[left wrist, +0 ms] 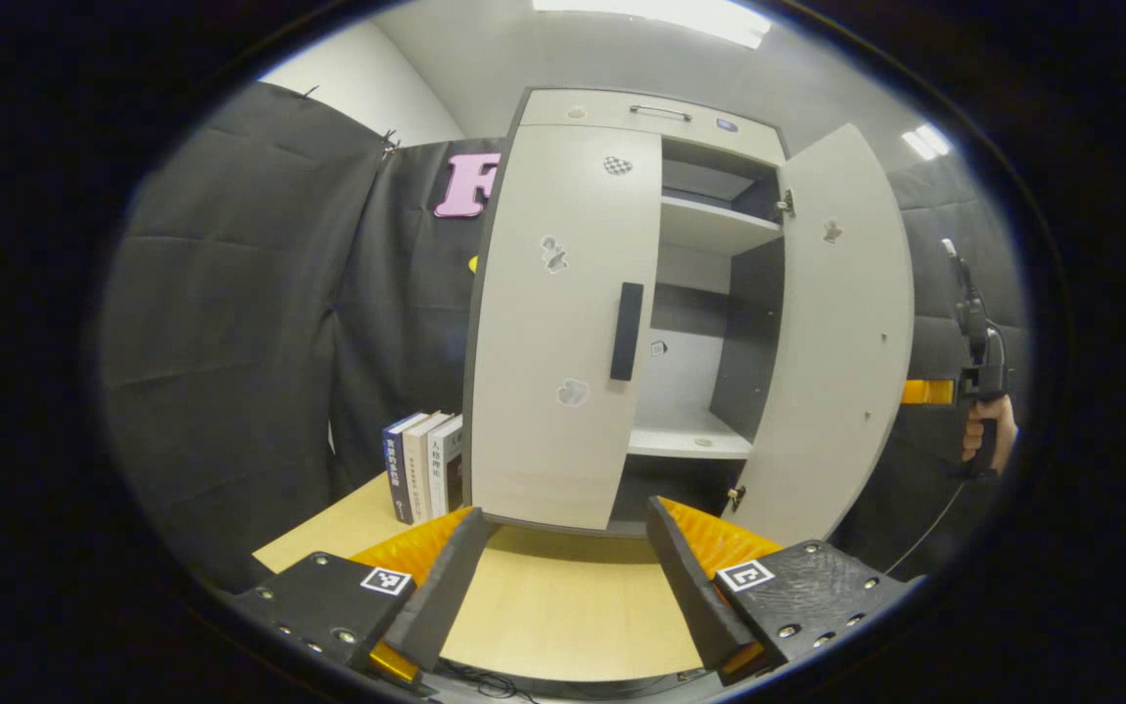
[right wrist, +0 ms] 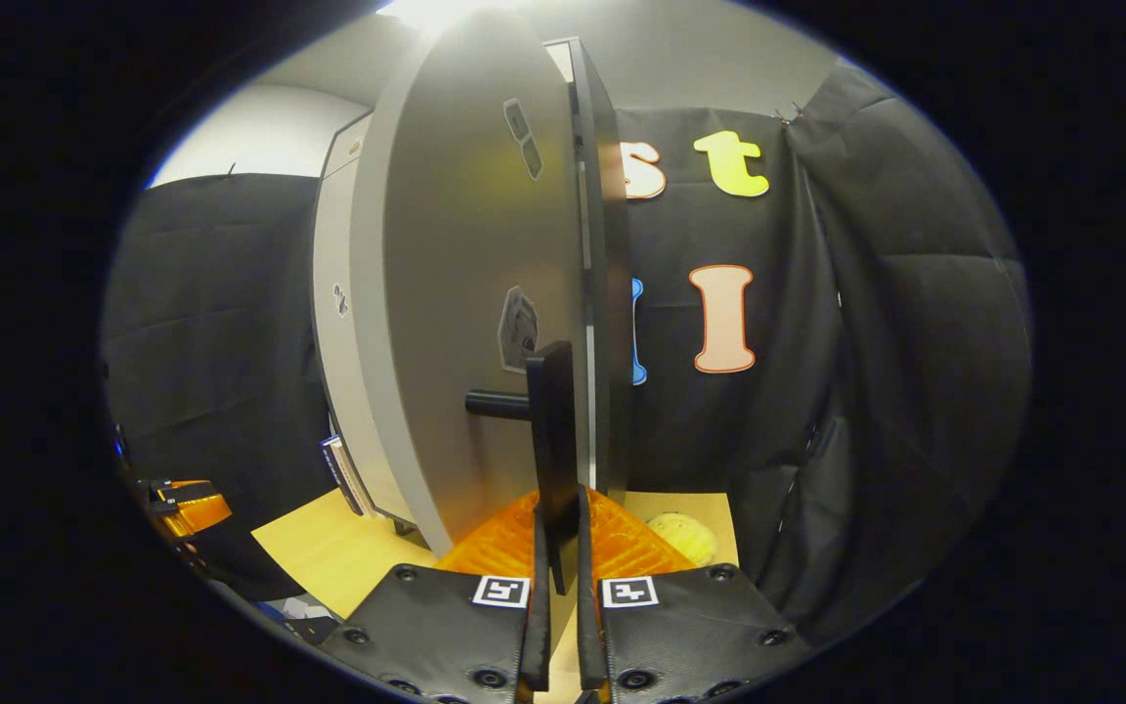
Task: Open the right door of the double-door shoe cabinet with the right hand, and open the left door with the left hand.
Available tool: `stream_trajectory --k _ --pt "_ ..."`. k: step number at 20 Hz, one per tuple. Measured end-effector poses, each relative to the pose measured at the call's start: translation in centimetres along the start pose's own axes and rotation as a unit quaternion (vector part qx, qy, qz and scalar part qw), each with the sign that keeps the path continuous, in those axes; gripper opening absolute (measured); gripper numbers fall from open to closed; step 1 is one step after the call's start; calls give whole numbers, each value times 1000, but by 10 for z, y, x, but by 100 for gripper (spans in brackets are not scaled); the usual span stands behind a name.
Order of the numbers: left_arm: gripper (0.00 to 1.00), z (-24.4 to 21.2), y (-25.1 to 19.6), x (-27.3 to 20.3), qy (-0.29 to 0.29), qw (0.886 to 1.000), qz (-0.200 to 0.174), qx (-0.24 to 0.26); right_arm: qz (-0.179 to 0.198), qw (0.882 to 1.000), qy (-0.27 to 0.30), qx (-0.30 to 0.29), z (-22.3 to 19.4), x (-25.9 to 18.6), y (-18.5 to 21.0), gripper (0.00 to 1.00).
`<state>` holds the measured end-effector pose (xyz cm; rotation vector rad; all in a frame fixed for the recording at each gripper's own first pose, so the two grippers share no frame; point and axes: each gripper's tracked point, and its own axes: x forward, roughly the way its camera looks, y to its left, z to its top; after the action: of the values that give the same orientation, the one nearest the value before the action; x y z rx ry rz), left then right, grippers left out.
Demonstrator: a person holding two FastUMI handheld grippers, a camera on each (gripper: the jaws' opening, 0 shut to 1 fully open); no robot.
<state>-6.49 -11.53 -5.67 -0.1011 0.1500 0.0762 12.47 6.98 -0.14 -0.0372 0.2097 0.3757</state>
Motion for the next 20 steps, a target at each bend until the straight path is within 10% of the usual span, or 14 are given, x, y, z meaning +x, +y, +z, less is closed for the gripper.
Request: stream_trajectory --k 10,20 --pt "97 3 30 56 17 999 -45 -20 -20 995 36 92 -25 -27 18 0" --pt "99 33 17 109 -8 988 -155 10 -208 971 -31 112 -6 -49 -32 4"
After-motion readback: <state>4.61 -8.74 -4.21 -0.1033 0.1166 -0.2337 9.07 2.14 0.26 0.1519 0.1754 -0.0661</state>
